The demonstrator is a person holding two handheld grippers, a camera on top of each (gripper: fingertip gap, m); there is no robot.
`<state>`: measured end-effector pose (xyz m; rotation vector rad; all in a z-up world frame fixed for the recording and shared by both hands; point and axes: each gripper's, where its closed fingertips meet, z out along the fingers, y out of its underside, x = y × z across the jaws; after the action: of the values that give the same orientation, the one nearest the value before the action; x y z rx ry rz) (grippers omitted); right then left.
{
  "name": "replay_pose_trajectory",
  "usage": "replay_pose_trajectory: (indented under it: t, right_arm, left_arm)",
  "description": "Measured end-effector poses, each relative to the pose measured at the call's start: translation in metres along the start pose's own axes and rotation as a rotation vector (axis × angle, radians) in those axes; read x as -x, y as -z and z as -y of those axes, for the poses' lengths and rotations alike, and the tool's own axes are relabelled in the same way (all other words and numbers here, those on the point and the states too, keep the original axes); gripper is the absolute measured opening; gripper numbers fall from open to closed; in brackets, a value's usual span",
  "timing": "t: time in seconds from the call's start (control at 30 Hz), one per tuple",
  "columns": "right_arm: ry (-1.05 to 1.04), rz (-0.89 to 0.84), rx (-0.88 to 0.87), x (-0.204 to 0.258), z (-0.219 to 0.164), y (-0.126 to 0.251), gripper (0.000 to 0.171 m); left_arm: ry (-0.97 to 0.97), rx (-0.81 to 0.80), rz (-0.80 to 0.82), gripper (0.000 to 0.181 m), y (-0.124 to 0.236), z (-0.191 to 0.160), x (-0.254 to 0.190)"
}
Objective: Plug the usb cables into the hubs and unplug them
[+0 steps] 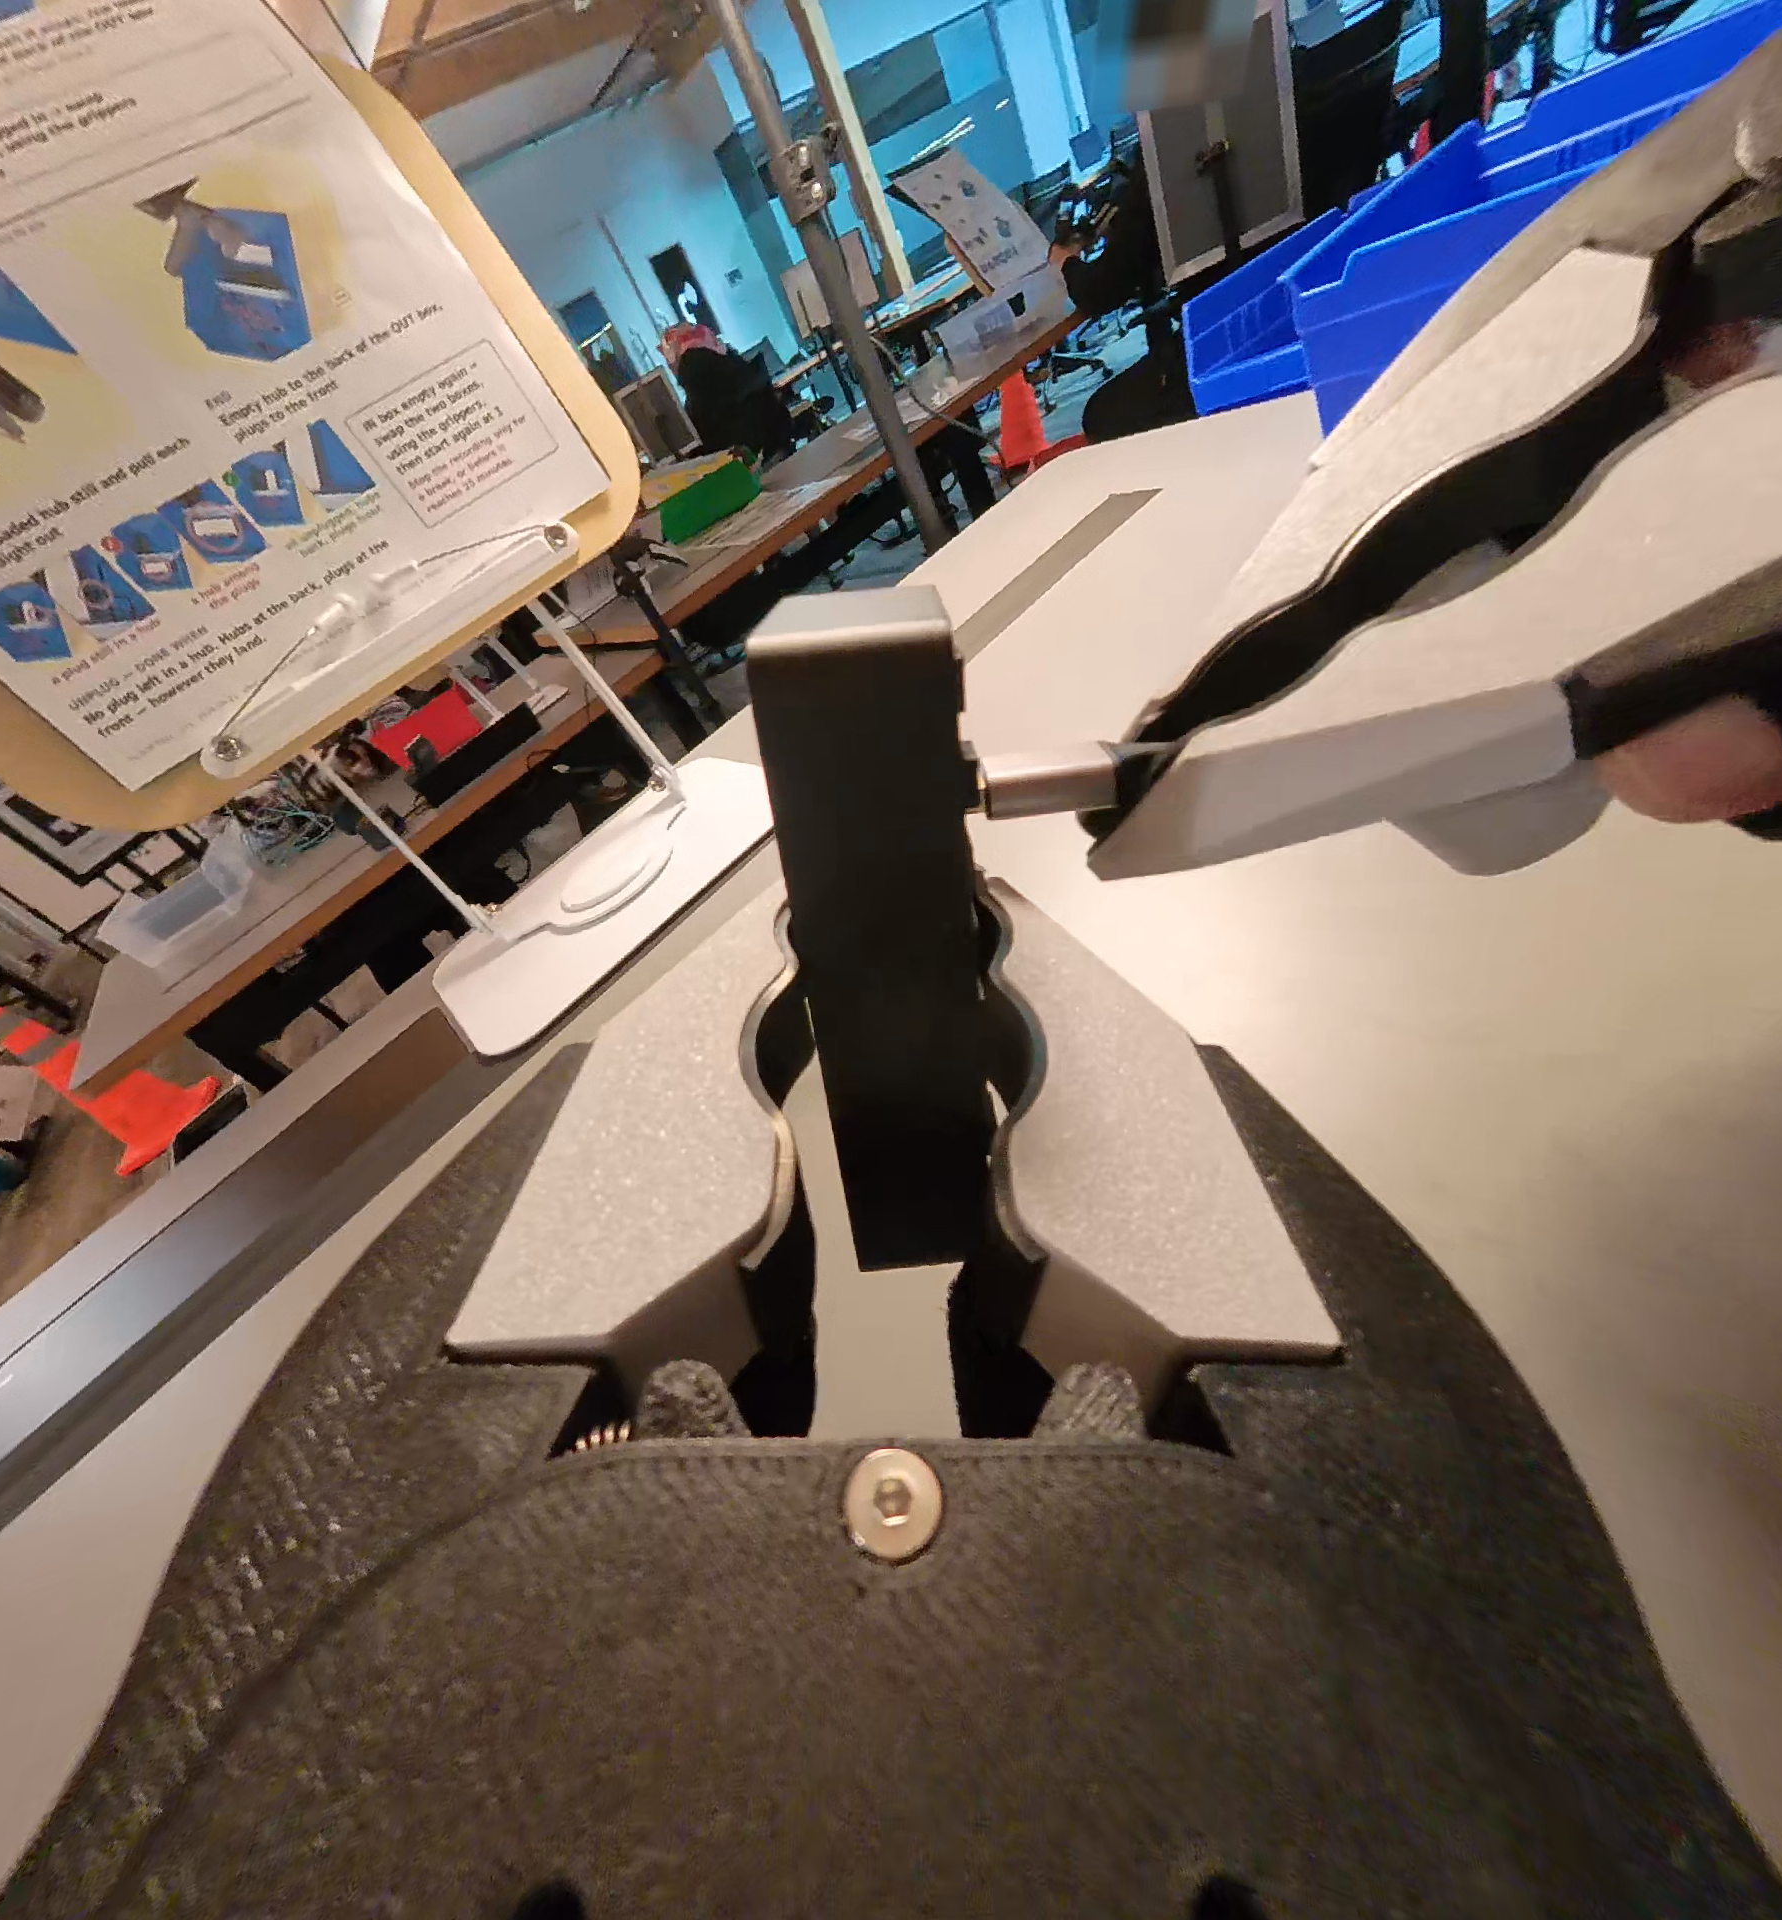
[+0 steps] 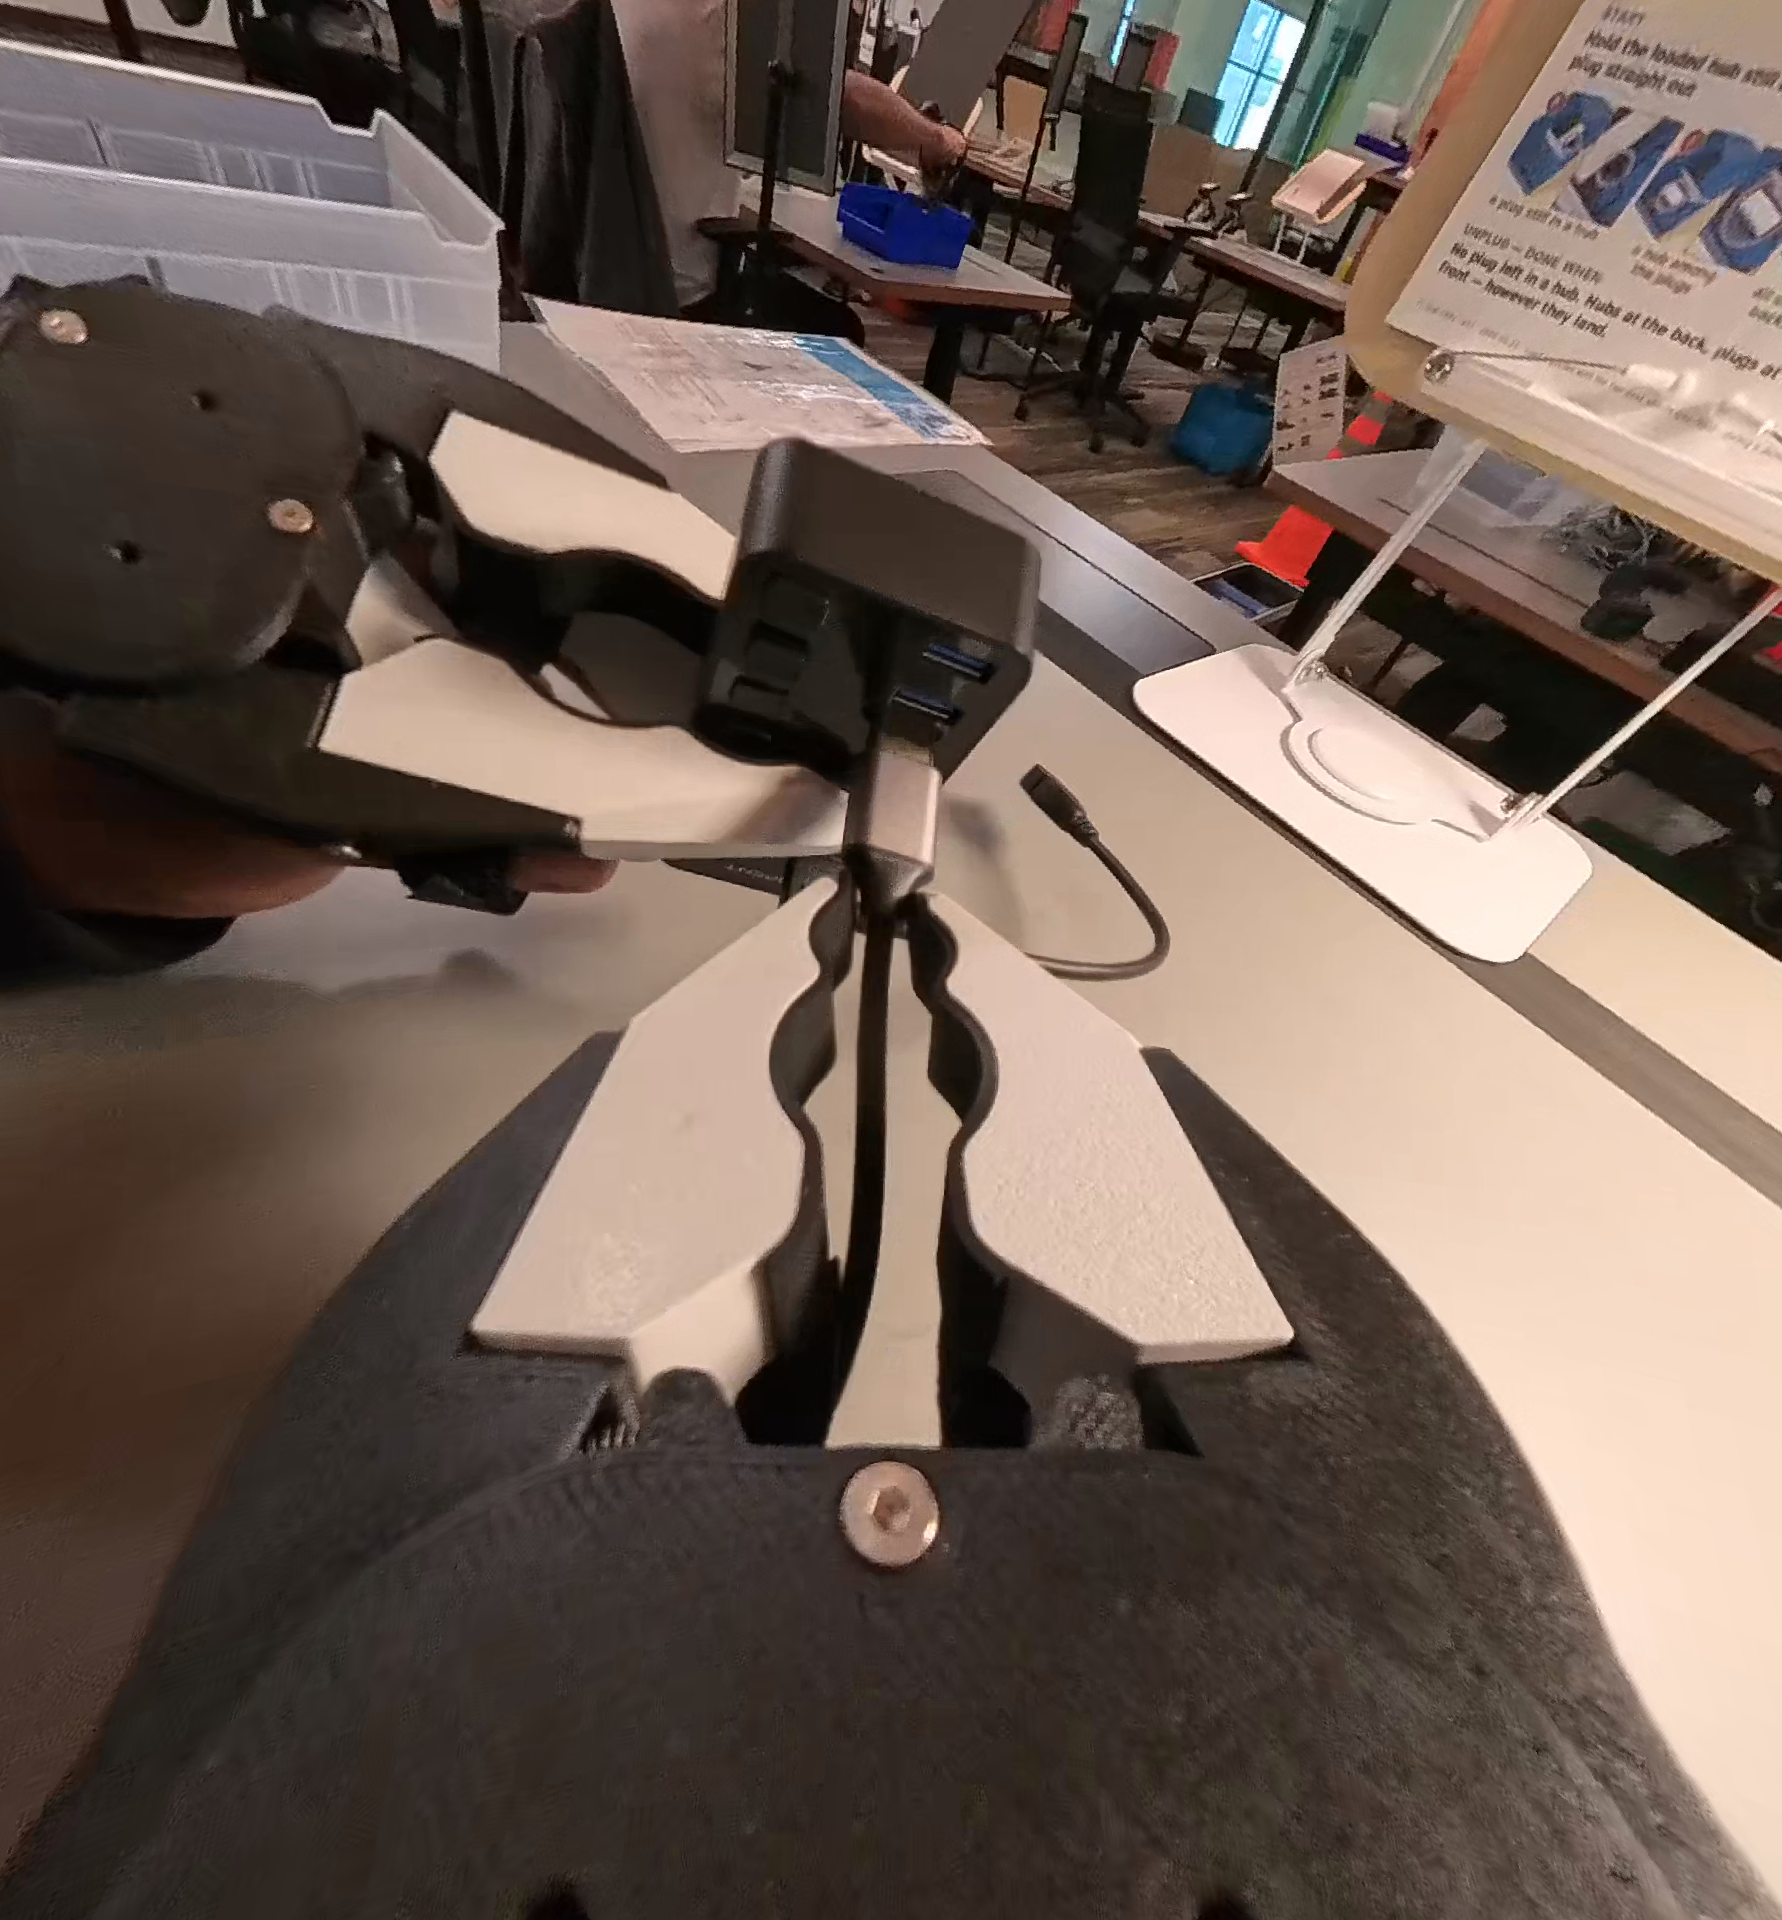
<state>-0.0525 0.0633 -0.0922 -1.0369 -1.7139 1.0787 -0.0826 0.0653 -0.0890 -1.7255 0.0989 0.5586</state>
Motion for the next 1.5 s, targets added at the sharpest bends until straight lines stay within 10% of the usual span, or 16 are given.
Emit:
replay_pose_trajectory:
  t: [0.53,1.5]
  right_arm:
    - [0.099,-0.023,0.047,-0.001,-0.01,-0.002,0.006]
    - [-0.108,0.313,-0.19,-0.007,0.01,0.024,0.033]
  left_arm:
    - [-0.077,0.028,-0.005,0.03,-0.003,-0.005,-0.006]
    - [1.079,-0.221,-0.204,0.028,0.016,-0.027,0.075]
